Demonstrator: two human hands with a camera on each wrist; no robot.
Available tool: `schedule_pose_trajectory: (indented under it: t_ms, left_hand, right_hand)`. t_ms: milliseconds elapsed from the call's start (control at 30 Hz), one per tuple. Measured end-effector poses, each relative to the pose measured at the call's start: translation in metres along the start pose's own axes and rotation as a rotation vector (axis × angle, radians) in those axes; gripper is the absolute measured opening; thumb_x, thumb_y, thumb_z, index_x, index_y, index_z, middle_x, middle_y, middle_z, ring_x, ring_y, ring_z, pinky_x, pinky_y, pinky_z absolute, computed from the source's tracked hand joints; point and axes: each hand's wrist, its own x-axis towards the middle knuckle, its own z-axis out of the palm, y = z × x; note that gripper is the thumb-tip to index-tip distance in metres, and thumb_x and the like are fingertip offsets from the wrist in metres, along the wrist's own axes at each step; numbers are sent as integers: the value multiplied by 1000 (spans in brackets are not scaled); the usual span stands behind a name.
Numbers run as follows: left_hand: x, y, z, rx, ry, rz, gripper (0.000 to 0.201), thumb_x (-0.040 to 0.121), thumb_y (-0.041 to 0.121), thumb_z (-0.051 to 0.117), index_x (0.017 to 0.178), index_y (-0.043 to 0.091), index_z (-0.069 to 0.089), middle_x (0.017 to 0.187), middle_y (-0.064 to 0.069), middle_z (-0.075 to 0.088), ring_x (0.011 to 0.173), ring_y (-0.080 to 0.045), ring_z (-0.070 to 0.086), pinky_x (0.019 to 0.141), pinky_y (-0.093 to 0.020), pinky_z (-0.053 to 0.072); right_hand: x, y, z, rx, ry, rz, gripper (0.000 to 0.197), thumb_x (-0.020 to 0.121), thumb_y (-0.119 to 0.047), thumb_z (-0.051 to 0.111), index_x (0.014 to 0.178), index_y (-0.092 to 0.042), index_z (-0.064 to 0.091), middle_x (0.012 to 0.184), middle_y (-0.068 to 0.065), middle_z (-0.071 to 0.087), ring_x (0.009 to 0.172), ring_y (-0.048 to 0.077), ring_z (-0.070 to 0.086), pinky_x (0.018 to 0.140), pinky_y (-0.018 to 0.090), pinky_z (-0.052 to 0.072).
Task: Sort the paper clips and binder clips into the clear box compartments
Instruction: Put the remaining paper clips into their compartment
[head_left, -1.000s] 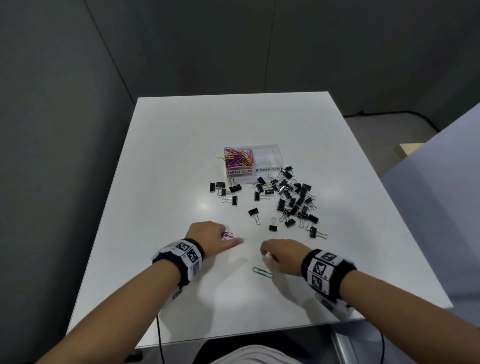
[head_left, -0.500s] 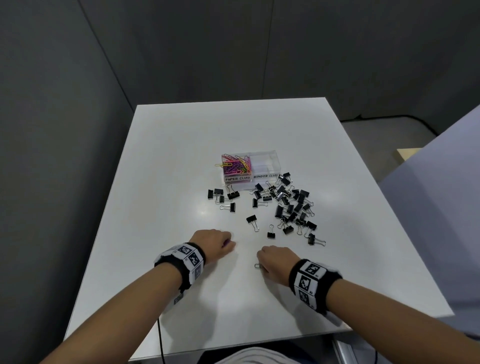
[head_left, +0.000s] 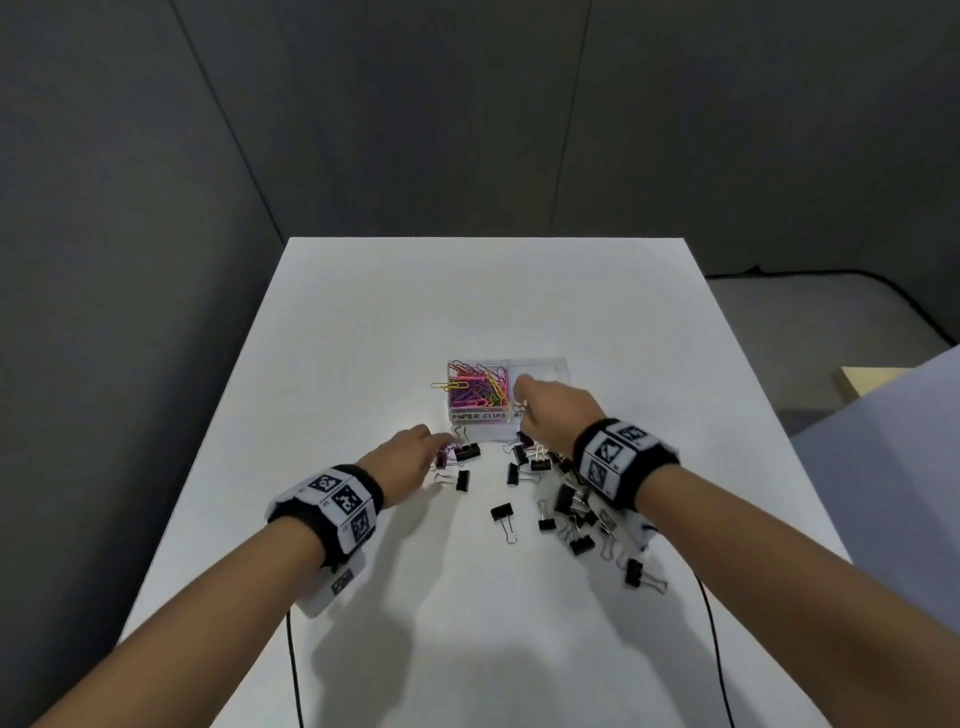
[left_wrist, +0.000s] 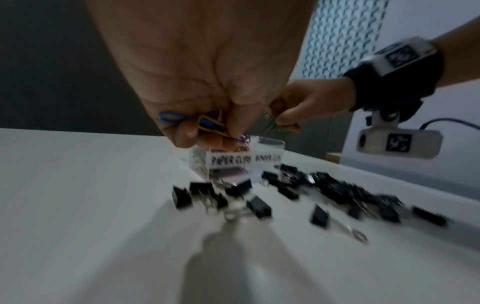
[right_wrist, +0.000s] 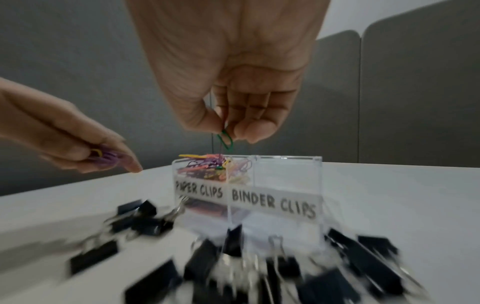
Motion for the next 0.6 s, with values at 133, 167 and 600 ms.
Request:
schedule_pose_trajectory:
  t_ms: [133, 167, 600]
  left_hand:
    - [13, -15, -17, 35, 40, 5, 42, 101, 11, 32, 143, 14, 39, 125, -14, 51, 115, -29, 51, 96, -34, 42]
    - [17, -20, -20, 34, 56, 11, 41, 101, 11, 33, 141, 15, 41, 125, -13, 53, 115, -29, 51, 95, -32, 41]
    - [86, -1, -56, -17, 181, 150, 39, 96, 7, 44, 134, 16, 51, 125, -9, 52, 115, -25, 52, 97, -32, 41]
  right_hand:
    - [45, -10, -2, 20, 34, -19, 24, 90, -8, 43, 113, -5, 47, 93, 14, 66, 83, 31, 62, 64, 33, 44]
    - [54, -13, 0, 21, 36, -24, 24, 90, -6, 43, 113, -5, 49, 95, 14, 66, 84, 31, 62, 65, 34, 45]
    - [30, 24, 9, 64, 124, -2, 22, 98, -21, 41, 111, -17, 57, 109, 1, 59, 100, 19, 56, 74, 27, 42]
